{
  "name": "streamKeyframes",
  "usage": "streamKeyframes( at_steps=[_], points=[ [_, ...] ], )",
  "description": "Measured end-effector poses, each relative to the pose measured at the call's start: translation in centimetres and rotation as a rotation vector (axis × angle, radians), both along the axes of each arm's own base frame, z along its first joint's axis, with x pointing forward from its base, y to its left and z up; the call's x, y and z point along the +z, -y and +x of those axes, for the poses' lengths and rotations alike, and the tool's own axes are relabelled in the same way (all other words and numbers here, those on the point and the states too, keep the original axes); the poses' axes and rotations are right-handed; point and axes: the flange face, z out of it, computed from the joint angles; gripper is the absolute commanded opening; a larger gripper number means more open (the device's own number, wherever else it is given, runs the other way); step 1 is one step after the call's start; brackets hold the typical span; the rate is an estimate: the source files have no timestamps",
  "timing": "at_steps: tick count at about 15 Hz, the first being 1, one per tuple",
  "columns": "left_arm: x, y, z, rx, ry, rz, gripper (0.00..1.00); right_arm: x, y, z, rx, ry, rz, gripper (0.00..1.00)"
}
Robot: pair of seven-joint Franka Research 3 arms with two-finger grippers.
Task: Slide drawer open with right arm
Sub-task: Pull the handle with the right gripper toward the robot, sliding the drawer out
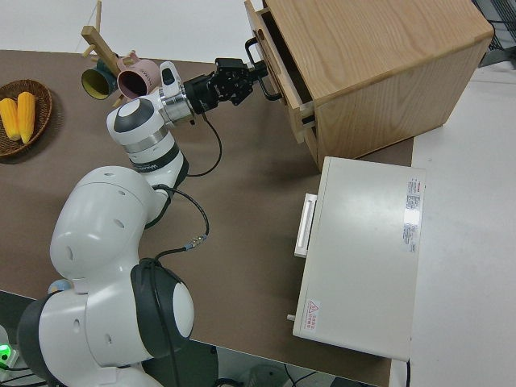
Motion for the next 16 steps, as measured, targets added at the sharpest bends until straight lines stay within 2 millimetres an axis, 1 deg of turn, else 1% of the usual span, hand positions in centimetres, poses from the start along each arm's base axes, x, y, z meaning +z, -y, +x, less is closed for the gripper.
streamKeyframes(
  at_steps=[5, 11, 16],
  points=[
    [0.0, 0.0, 0.0, 0.0, 0.0, 0.0, 1.0, 0.0, -2.8, -1.3, -0.014, 0.004, 0.006, 0.083],
    [0.0, 0.0, 0.0, 0.0, 0.0, 0.0, 1.0, 0.2, -6.9, -3.3, -0.019, 0.004, 0.024, 0.088],
    [0.0, 0.0, 0.0, 0.0, 0.0, 0.0, 1.0, 0.3, -9.4, -4.6, -0.018, 0.0, 0.035, 0.088]
  ],
)
